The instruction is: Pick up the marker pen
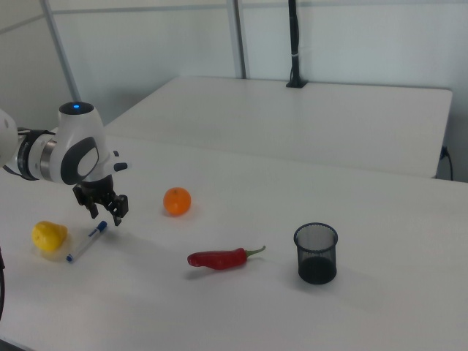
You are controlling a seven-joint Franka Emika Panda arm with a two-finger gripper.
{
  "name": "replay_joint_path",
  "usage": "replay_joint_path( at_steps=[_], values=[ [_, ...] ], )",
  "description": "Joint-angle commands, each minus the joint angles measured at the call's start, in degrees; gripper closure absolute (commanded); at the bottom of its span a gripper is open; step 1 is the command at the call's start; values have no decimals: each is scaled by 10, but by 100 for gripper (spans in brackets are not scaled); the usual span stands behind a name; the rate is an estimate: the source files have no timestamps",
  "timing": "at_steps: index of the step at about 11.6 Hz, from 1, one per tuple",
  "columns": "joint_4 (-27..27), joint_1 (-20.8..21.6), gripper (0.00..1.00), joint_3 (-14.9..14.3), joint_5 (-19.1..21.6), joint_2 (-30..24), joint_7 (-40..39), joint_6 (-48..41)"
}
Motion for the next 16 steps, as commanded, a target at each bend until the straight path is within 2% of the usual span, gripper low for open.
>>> replay_joint_path(
  at_steps=[1, 3, 6, 12, 15, 16],
  values=[
    [12, -1, 0, -2, -8, -7, 21, 0],
    [14, -18, 0, -4, -8, -28, 21, -9],
    [88, -48, 0, -16, -8, -50, 22, -150],
    [145, -48, 0, -92, -9, -135, 40, -309],
    [166, -42, 0, -144, -8, -200, 41, -407],
    [189, -39, 0, -157, -8, -205, 42, -440]
  ],
)
